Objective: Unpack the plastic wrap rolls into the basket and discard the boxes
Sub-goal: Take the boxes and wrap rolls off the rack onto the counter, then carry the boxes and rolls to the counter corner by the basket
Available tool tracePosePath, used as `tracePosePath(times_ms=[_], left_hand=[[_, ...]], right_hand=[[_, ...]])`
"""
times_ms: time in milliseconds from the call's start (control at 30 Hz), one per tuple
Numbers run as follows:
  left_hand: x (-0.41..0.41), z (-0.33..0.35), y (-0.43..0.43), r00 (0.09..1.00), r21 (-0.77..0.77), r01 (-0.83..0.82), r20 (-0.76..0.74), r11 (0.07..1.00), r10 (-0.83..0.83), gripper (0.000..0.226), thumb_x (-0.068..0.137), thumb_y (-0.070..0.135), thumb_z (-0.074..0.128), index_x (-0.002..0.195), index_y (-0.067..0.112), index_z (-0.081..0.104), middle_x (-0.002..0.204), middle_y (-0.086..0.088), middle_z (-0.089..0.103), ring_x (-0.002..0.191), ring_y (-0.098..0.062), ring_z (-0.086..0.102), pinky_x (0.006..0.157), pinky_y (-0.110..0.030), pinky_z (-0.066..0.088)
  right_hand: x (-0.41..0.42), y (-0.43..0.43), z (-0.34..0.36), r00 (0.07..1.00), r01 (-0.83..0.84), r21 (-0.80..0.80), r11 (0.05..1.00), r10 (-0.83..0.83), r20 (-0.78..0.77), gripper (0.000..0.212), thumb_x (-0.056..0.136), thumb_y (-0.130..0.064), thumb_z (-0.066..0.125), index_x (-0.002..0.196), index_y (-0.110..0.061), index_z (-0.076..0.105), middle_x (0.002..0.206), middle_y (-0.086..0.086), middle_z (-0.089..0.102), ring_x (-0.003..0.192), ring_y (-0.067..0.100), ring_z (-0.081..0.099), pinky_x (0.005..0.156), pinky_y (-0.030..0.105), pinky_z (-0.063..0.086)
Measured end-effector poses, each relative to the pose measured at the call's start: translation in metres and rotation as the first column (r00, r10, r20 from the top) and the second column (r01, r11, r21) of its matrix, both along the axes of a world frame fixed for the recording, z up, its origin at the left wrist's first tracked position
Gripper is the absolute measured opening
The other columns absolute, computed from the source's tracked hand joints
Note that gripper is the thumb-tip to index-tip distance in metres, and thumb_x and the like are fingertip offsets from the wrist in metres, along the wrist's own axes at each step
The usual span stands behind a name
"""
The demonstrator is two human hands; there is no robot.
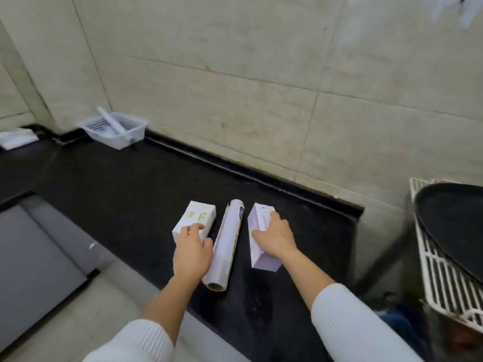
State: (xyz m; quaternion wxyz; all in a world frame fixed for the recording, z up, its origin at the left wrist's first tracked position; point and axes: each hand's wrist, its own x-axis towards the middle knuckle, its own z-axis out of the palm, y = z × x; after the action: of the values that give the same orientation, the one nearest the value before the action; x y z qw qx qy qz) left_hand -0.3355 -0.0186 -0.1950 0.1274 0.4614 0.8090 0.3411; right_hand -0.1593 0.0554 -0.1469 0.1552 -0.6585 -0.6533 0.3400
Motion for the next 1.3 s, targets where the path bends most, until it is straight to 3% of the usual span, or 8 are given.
tracePosePath(times_ms=[367, 633, 767, 867, 967, 1100, 1200, 1300], left_hand=[[-0.1, -0.106, -0.004, 0.983, -0.436, 0.127, -0.064, 0.891, -0.171, 0.042, 0.092, 0.035, 0.046, 0.129, 0.015, 0.045, 0.14, -0.012, 0.037, 0.126, -0.032, 0.034, 0.101, -0.046, 0.037], [-0.104, -0.134, -0.016, 0.963, -0.412, 0.151, -0.144, 0.898, -0.228, 0.053, 0.091, 0.045, 0.047, 0.139, 0.024, 0.037, 0.152, -0.01, 0.029, 0.136, -0.032, 0.026, 0.108, -0.048, 0.03], [-0.109, -0.129, -0.018, 0.963, -0.41, 0.186, -0.106, 0.893, -0.249, 0.052, 0.093, 0.043, 0.045, 0.141, 0.025, 0.035, 0.153, -0.008, 0.027, 0.136, -0.031, 0.026, 0.11, -0.046, 0.029], [-0.108, -0.11, -0.001, 0.998, -0.354, 0.042, 0.066, 0.934, -0.02, 0.05, 0.094, 0.036, 0.047, 0.139, 0.018, 0.037, 0.145, -0.013, 0.034, 0.129, -0.034, 0.034, 0.105, -0.05, 0.033], [-0.105, -0.083, 0.028, 0.953, -0.255, -0.144, 0.224, 0.956, 0.204, 0.054, 0.095, 0.031, 0.048, 0.142, 0.012, 0.031, 0.144, -0.021, 0.032, 0.127, -0.038, 0.033, 0.102, -0.054, 0.034], [-0.094, -0.062, 0.059, 0.991, -0.218, -0.024, 0.122, 0.976, 0.052, 0.057, 0.093, 0.037, 0.049, 0.145, 0.023, 0.031, 0.151, -0.015, 0.022, 0.134, -0.036, 0.023, 0.106, -0.054, 0.027], [-0.088, -0.064, 0.073, 0.993, -0.339, 0.105, 0.091, 0.935, -0.078, 0.068, 0.088, 0.053, 0.048, 0.148, 0.033, 0.024, 0.155, -0.011, 0.014, 0.14, -0.033, 0.012, 0.111, -0.053, 0.02], [-0.087, -0.068, 0.081, 0.989, -0.404, 0.14, 0.096, 0.904, -0.111, 0.085, 0.079, 0.061, 0.054, 0.148, 0.037, 0.012, 0.148, -0.008, 0.018, 0.133, -0.032, 0.022, 0.107, -0.051, 0.028]], right_hand=[[-0.056, -0.01, -0.083, 0.931, 0.316, -0.029, 0.948, -0.304, 0.201, 0.086, 0.085, -0.027, 0.063, 0.15, -0.023, 0.007, 0.136, 0.014, 0.037, 0.118, 0.037, 0.05, 0.094, 0.049, 0.048], [-0.058, -0.008, -0.098, 0.907, 0.366, -0.075, 0.928, -0.337, 0.255, 0.088, 0.085, -0.03, 0.066, 0.149, -0.023, 0.008, 0.14, 0.014, 0.033, 0.123, 0.035, 0.046, 0.101, 0.049, 0.043], [-0.066, -0.002, -0.089, 0.886, 0.295, 0.087, 0.952, -0.306, 0.348, 0.082, 0.083, -0.035, 0.065, 0.148, -0.021, 0.016, 0.145, 0.01, 0.031, 0.133, 0.031, 0.031, 0.108, 0.048, 0.028], [-0.081, 0.008, -0.078, 0.921, 0.201, 0.17, 0.965, -0.245, 0.303, 0.077, 0.085, -0.034, 0.063, 0.148, -0.021, 0.02, 0.148, 0.007, 0.031, 0.136, 0.027, 0.028, 0.109, 0.046, 0.025], [-0.099, 0.017, -0.07, 0.963, 0.146, 0.116, 0.982, -0.168, 0.21, 0.075, 0.084, -0.037, 0.063, 0.146, -0.019, 0.024, 0.145, 0.008, 0.035, 0.133, 0.028, 0.033, 0.106, 0.046, 0.03], [-0.119, 0.019, -0.078, 0.96, 0.109, -0.055, 0.993, -0.09, 0.265, 0.072, 0.082, -0.049, 0.063, 0.135, -0.008, 0.036, 0.137, 0.015, 0.044, 0.126, 0.033, 0.043, 0.1, 0.044, 0.042], [-0.129, 0.02, -0.093, 0.927, 0.1, -0.138, 0.985, -0.042, 0.372, 0.091, 0.079, -0.056, 0.062, 0.141, 0.0, 0.026, 0.139, 0.017, 0.046, 0.126, 0.034, 0.047, 0.098, 0.041, 0.044], [-0.135, 0.027, -0.106, 0.921, 0.115, -0.183, 0.976, -0.035, 0.389, 0.098, 0.08, -0.053, 0.063, 0.146, 0.006, 0.019, 0.137, 0.016, 0.052, 0.122, 0.03, 0.054, 0.089, 0.036, 0.047]])
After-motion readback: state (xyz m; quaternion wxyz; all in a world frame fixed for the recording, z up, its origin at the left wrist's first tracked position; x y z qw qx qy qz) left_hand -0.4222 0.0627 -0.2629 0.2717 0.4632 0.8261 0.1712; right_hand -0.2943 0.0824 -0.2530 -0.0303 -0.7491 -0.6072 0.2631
